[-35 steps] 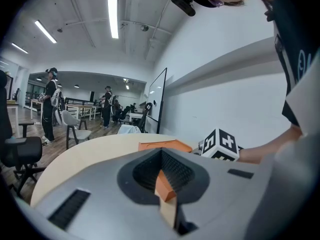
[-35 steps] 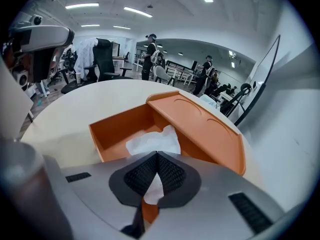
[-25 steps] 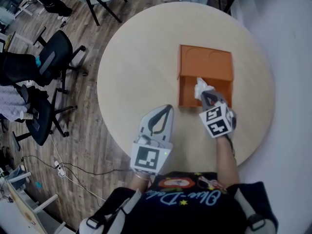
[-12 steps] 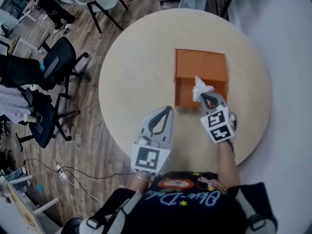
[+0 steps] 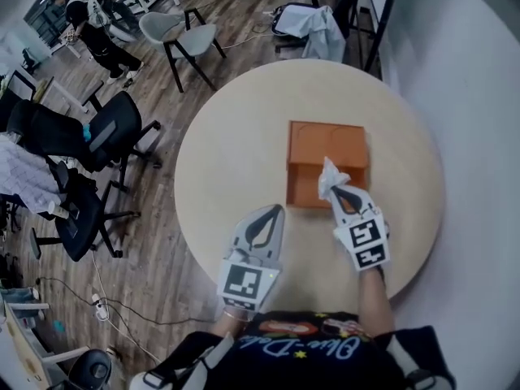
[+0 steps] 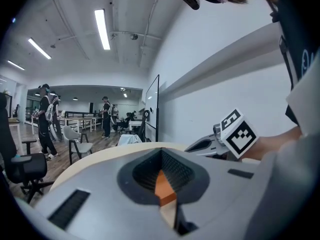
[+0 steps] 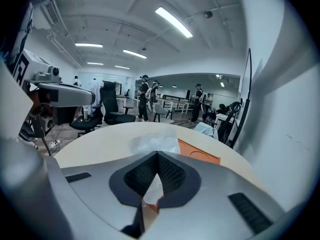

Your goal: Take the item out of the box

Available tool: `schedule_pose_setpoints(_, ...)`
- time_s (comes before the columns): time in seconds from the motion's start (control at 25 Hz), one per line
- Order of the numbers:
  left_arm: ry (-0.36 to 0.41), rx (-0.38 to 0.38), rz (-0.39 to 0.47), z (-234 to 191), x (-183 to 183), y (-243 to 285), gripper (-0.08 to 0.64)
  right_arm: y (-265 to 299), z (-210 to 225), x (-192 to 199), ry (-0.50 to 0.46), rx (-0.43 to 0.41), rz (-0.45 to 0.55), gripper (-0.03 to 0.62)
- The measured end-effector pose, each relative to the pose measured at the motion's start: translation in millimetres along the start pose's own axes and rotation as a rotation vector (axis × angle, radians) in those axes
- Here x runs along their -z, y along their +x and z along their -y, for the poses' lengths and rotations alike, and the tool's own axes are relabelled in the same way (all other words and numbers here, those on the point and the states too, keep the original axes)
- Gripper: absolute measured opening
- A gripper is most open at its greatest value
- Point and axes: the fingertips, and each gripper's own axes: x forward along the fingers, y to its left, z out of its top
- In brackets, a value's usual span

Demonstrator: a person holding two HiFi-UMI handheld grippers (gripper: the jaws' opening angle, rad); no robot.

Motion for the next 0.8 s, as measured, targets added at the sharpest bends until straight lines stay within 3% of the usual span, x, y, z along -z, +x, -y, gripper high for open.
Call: schedule_pose_setpoints(0.8,0.061,0.024,0.023,81,-34,-13,-0.015,-125,10,-32,0.067,-0.054,0.275,-0.003)
